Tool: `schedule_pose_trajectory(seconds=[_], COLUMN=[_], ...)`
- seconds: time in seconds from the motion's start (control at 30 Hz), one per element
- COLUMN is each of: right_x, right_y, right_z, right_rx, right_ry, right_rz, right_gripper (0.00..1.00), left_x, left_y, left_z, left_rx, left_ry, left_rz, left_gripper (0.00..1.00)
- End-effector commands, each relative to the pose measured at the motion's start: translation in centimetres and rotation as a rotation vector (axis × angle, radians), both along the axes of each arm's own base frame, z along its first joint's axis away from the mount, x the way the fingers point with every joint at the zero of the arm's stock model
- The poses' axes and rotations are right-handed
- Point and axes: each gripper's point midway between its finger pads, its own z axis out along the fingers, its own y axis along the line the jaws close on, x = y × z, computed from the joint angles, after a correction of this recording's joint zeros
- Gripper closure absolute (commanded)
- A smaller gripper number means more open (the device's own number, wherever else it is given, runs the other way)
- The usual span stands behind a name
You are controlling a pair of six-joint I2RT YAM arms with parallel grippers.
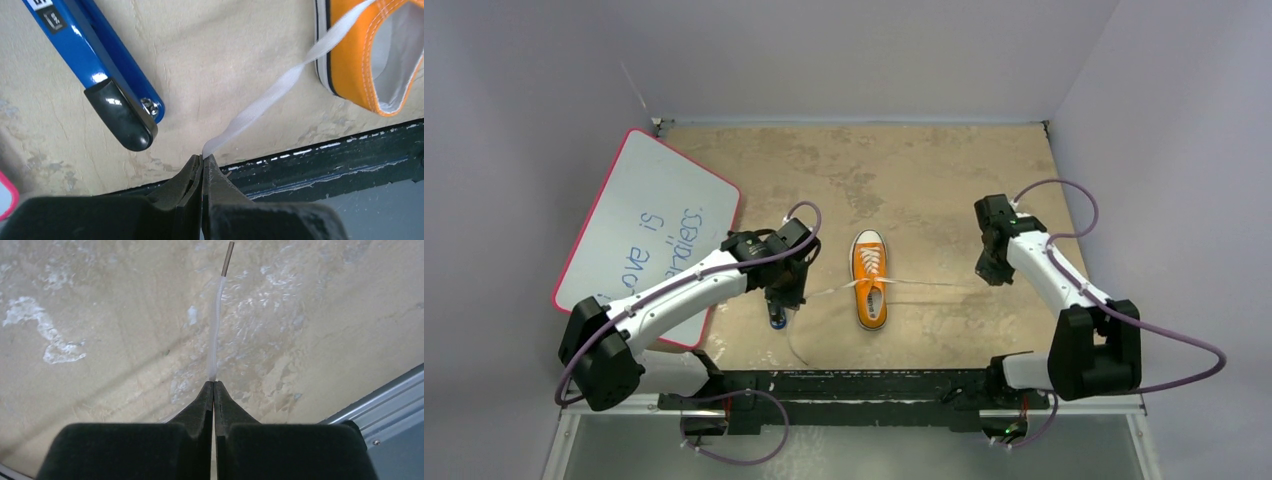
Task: Tie the shoes
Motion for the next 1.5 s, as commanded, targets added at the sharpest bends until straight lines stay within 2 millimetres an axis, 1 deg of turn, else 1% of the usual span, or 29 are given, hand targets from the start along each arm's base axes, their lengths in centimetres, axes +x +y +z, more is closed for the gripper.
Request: schedule_pose_trajectory(seconds=[0.0, 0.07, 0.1, 0.13, 0.17, 0.2, 0.27, 0.3, 0.33, 0.37, 0.4, 0.47, 0.5, 0.57, 0.63, 0.67, 0.77, 0.83, 0.9, 0.97, 1.0, 1.1, 1.17, 1.27, 1.37, 1.4, 1.47], right_x=[0.0, 1.2, 1.9, 2.2, 2.3, 2.3, 2.3, 2.1, 1.7, 1.4, 0.7, -0.4, -0.8, -1.1, -1.3, -1.4, -0.9, -0.5, 0.0, 0.4, 0.6, 0.4, 0.7, 1.1, 1.3, 1.3, 1.5], right_y=[-1.4, -1.2, -0.5, 0.3, 1.1, 2.1, 5.5, 8.0, 10.9, 13.8, 16.4, 20.7, 22.2, 24.3, 25.6, 26.0, 26.1, 26.6, 26.2, 24.9, 24.6, 24.4, 23.8, 22.7, 21.4, 21.0, 21.1], right_z=[0.9, 1.8, 2.5, 3.0, 3.7, 4.1, 5.0, 5.2, 5.2, 5.2, 5.1, 4.6, 4.3, 3.6, 2.8, 2.3, 0.1, -1.0, -2.0, -2.3, -2.2, -1.8, -1.4, -1.3, -1.8, -2.0, -2.3], right_rx=[-0.045, -0.047, -0.036, -0.025, -0.031, -0.025, 0.023, 0.073, 0.146, 0.231, 0.304, 0.398, 0.415, 0.422, 0.413, 0.412, 0.348, 0.317, 0.251, 0.174, 0.156, 0.181, 0.169, 0.147, 0.150, 0.159, 0.204], right_ry=[0.000, -0.019, -0.025, -0.021, -0.017, -0.013, -0.023, -0.033, -0.042, -0.060, -0.058, -0.056, -0.052, -0.051, -0.044, -0.036, 0.002, 0.011, 0.020, 0.029, 0.023, -0.003, -0.036, -0.049, -0.032, -0.024, -0.021], right_rz=[-0.035, 0.029, 0.092, 0.150, 0.189, 0.232, 0.378, 0.474, 0.595, 0.681, 0.748, 0.826, 0.852, 0.871, 0.850, 0.834, 0.762, 0.753, 0.722, 0.651, 0.634, 0.617, 0.601, 0.612, 0.645, 0.662, 0.712], right_gripper=[0.98, 0.83, 0.76, 0.70, 0.63, 0.57, 0.49, 0.46, 0.43, 0.42, 0.42, 0.42, 0.43, 0.43, 0.45, 0.46, 0.53, 0.60, 0.68, 0.80, 0.85, 0.94, 0.99, 1.00, 1.00, 1.00, 1.00], left_x=[-1.5, -1.5, -1.3, -1.0, -0.6, -0.2, 0.7, 1.1, 1.4, 1.7, 2.0, 2.3, 2.5, 2.7, 2.9, 2.9, 2.8, 2.6, 2.5, 2.5, 2.5, 3.0, 3.8, 5.3, 6.1, 6.6, 7.5], left_y=[0.4, 0.3, 0.3, 0.3, 0.2, -0.1, -0.4, -0.7, -0.8, -0.9, -1.1, -1.8, -2.3, -3.0, -3.1, -3.0, -3.1, -3.1, -3.2, -3.3, -3.4, -3.9, -4.4, -5.7, -7.2, -7.6, -7.8], left_z=[0.3, 0.0, 0.0, 0.2, 0.4, 0.8, 1.8, 2.3, 2.7, 3.2, 3.8, 5.1, 5.5, 6.0, 6.0, 5.9, 6.1, 6.1, 5.9, 5.7, 5.6, 5.0, 4.0, 2.0, 0.2, -0.1, -0.4], left_rx=[-0.007, -0.008, -0.001, -0.002, -0.007, -0.022, -0.047, -0.060, -0.068, -0.076, -0.089, -0.149, -0.183, -0.224, -0.225, -0.220, -0.218, -0.222, -0.224, -0.226, -0.228, -0.220, -0.200, -0.221, -0.247, -0.256, -0.263], left_ry=[0.057, 0.059, 0.051, 0.036, 0.018, -0.006, -0.063, -0.088, -0.108, -0.125, -0.143, -0.179, -0.195, -0.211, -0.215, -0.213, -0.212, -0.209, -0.205, -0.199, -0.198, -0.195, -0.192, -0.193, -0.177, -0.199, -0.254], left_rz=[0.010, 0.004, 0.005, 0.003, 0.003, 0.000, -0.007, -0.013, -0.015, -0.012, -0.003, 0.006, 0.007, -0.003, -0.005, -0.009, -0.025, -0.035, -0.042, -0.051, -0.057, -0.066, -0.071, -0.069, -0.101, -0.110, -0.118], left_gripper=[1.00, 0.99, 0.87, 0.77, 0.66, 0.57, 0.47, 0.44, 0.41, 0.39, 0.37, 0.33, 0.32, 0.31, 0.30, 0.30, 0.30, 0.30, 0.30, 0.25, 0.22, 0.19, 0.18, 0.17, 0.19, 0.20, 0.22])
